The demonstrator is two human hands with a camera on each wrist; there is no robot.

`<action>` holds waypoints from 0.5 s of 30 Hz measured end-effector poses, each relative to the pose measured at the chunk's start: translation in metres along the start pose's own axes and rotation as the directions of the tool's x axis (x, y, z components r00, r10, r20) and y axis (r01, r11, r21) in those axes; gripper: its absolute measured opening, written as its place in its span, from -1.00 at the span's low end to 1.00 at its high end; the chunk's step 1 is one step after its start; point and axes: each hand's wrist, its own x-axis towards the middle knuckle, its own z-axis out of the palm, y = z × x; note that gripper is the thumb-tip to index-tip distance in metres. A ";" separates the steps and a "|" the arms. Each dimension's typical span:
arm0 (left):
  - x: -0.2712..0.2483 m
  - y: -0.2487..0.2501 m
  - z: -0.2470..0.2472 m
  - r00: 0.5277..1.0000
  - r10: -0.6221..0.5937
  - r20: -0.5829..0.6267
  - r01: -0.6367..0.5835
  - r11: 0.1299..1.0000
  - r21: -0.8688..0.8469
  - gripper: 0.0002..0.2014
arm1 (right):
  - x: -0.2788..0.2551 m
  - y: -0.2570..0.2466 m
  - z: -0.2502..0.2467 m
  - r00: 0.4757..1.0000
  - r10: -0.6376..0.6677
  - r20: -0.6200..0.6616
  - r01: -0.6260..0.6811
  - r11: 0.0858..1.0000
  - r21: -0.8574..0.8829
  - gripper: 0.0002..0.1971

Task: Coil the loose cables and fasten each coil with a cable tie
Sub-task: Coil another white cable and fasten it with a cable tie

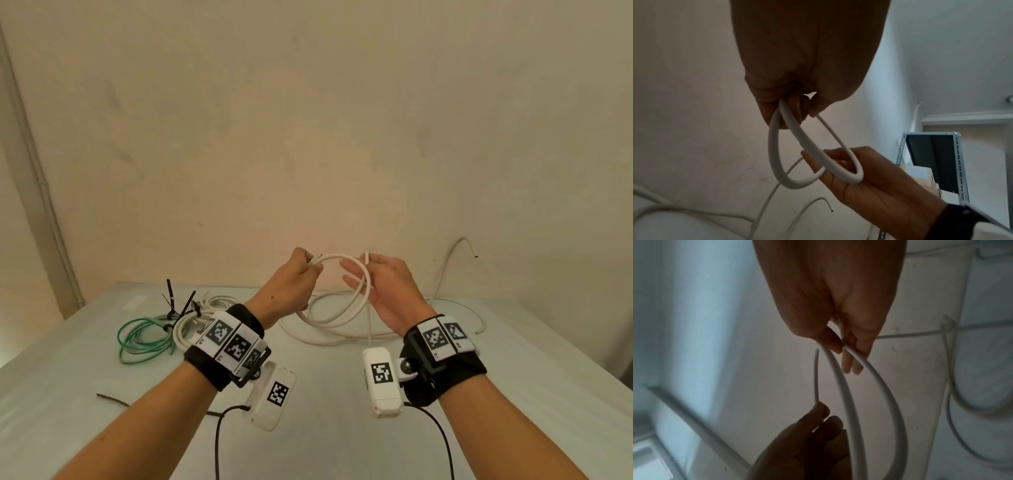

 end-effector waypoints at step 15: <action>0.011 -0.003 -0.003 0.921 0.370 -0.125 -0.312 0.890 0.333 -0.80 | -0.018 -0.015 0.011 0.975 -0.069 0.210 0.141 0.926 -0.349 -0.63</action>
